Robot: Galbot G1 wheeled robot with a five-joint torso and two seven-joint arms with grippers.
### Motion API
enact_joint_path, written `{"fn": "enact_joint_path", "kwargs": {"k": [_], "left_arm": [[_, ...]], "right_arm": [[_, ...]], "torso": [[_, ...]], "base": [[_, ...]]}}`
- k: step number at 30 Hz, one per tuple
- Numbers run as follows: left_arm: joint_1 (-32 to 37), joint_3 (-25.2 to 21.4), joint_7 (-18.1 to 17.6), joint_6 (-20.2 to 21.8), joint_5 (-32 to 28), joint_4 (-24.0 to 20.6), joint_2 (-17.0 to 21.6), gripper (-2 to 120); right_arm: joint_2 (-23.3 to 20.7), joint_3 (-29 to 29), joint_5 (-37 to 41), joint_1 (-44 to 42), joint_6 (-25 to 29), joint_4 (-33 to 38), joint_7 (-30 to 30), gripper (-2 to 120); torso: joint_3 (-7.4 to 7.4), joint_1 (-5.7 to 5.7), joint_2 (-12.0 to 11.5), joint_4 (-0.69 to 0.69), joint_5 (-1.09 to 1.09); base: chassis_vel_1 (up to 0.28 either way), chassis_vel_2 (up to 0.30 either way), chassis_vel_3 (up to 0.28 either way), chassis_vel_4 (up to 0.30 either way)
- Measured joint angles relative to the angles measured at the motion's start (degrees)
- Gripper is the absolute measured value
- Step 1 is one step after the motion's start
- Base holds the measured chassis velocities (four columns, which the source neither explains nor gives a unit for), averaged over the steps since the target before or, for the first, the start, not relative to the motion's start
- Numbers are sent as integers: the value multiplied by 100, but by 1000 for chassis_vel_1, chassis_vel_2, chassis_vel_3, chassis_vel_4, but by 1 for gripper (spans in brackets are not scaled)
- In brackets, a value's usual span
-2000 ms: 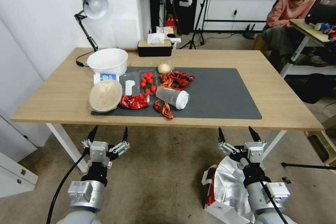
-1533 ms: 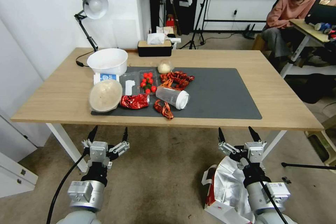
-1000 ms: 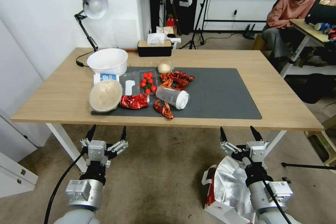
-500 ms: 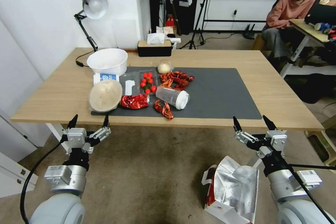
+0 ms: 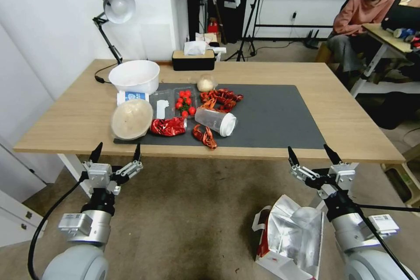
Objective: Pick up the food delivery bag from the floor and place it on the table.
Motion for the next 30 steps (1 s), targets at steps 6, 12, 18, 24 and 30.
{"fn": "enact_joint_path", "kwargs": {"k": [6, 12, 18, 24, 30], "left_arm": [[-2, 9, 13, -9, 3, 15, 0, 100], [18, 50, 11, -21, 12, 28, -4, 100], [22, 99, 18, -21, 19, 30, -7, 100], [26, 109, 26, -23, 18, 43, 9, 100], [29, 115, 42, -23, 22, 45, 3, 100]], "right_arm": [[22, -7, -10, 0, 20, -29, 2, 100], [46, -13, -24, -4, 35, -15, 11, 100], [73, -9, -24, -22, 34, 16, 94, 100], [121, -17, -17, -27, 5, 23, 205, 100], [119, -21, -9, -19, -8, 31, 205, 100]], "torso": [[-54, -42, -97, 0, 0], [-198, -155, -356, 0, 0], [-318, -252, -572, 0, 0], [-449, -355, -806, 0, 0], [-530, -413, -943, 0, 0]], "base": [[0, 0, 0, 0], [0, 0, 0, 0], [0, 0, 0, 0], [0, 0, 0, 0], [0, 0, 0, 0]]}}
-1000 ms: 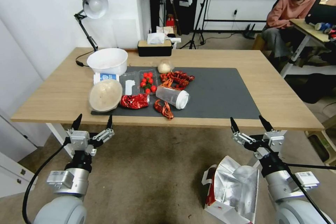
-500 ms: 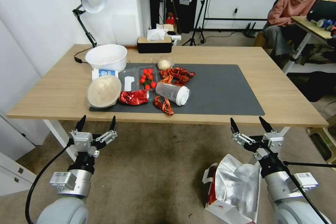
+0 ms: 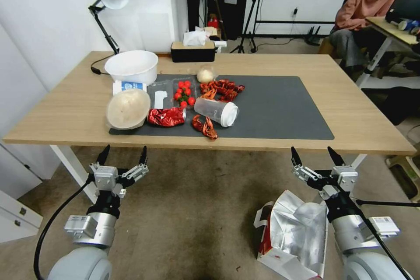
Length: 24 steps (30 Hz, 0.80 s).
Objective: Pick up the food delivery bag from the floor and place it on the table.
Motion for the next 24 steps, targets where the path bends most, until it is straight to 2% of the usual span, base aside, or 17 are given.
{"fn": "enact_joint_path", "kwargs": {"k": [24], "left_arm": [[-14, 7, -14, -44, 5, 118, -1, 100]], "right_arm": [[34, -19, 137, 32, -57, -25, -12, 100]], "torso": [[-362, -268, -630, 0, 0]], "base": [[0, 0, 0, 0]]}}
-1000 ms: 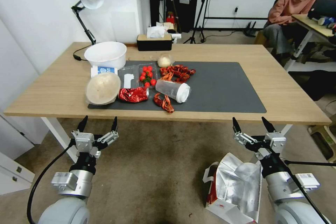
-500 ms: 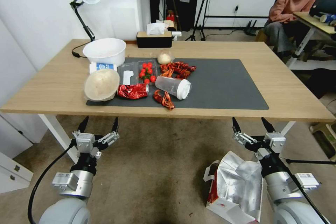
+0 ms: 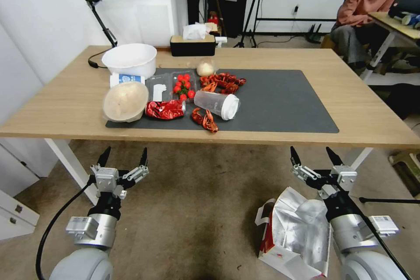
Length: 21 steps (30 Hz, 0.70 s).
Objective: Pick up the food delivery bag from the floor and place it on the table.
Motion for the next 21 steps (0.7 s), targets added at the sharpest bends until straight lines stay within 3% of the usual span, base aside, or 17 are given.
{"fn": "enact_joint_path", "kwargs": {"k": [21], "left_arm": [[-24, 25, -24, 13, -8, 62, -16, 100]], "right_arm": [[80, -21, -10, 97, -8, -71, -26, 100]], "torso": [[-319, -226, -547, 0, 0]], "base": [[0, 0, 0, 0]]}}
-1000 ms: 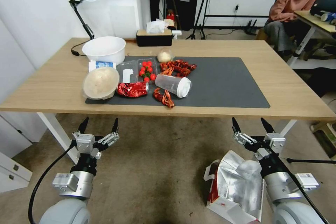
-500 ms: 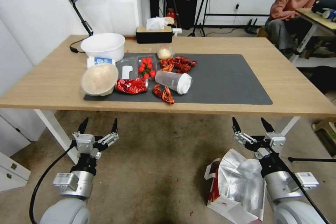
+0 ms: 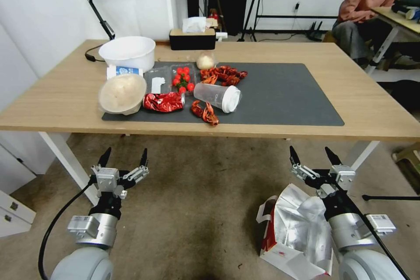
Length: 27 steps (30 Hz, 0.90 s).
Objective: Pick up the food delivery bag from the floor and place it on the table.
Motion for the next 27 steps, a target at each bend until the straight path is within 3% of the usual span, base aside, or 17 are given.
{"fn": "enact_joint_path", "kwargs": {"k": [27], "left_arm": [[1, 37, 5, -105, 74, 62, -65, 100]], "right_arm": [[71, -2, -6, -4, 1, 33, -18, 100]], "torso": [[-395, -255, -649, 0, 0]], "base": [[0, 0, 0, 0]]}}
